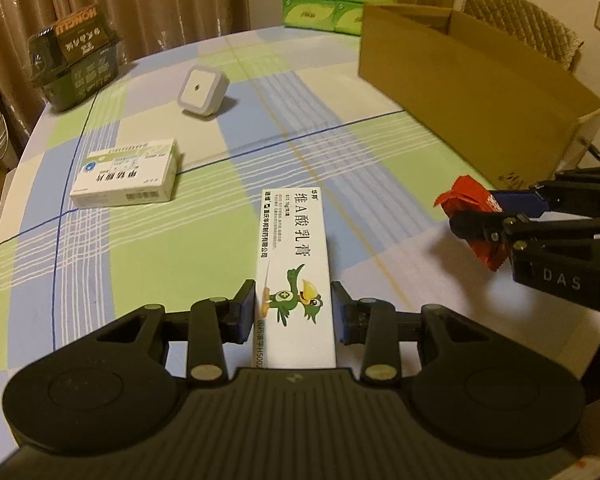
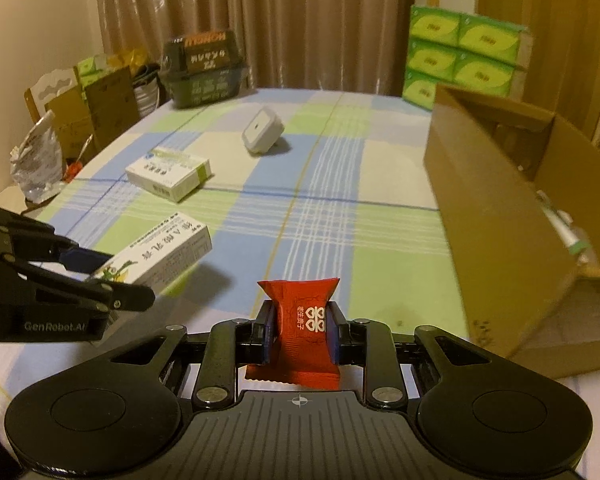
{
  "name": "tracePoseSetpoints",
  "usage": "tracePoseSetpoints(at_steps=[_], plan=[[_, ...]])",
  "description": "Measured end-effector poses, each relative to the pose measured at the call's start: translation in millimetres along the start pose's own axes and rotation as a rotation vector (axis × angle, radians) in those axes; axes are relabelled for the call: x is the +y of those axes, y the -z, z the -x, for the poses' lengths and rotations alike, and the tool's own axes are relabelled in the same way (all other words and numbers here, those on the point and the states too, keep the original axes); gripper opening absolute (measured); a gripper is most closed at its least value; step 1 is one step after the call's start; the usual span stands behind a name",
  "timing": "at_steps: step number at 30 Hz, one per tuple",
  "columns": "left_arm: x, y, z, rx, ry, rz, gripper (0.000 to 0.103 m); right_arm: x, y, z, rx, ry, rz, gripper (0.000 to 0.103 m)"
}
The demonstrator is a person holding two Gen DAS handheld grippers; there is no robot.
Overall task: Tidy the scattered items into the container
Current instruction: 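Carry the red packet and white-green medicine box over the cardboard box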
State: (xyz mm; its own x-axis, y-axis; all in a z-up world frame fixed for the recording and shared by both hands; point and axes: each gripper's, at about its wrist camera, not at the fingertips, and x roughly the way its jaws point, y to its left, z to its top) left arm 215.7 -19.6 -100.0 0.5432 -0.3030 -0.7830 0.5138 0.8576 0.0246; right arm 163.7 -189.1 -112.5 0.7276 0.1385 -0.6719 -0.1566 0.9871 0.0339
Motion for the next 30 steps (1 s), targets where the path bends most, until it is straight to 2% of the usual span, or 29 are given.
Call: tracePoseSetpoints(at_steps=[18, 30], plan=[[-70, -47, 45, -0.12, 0.042, -0.027, 0.033, -59, -34, 84, -0.173, 0.101, -0.043, 0.023], [-129, -102, 47, -0.183, 0.123, -0.047, 0.033, -132, -45, 110, -0.22, 0.208, -0.087, 0.023]])
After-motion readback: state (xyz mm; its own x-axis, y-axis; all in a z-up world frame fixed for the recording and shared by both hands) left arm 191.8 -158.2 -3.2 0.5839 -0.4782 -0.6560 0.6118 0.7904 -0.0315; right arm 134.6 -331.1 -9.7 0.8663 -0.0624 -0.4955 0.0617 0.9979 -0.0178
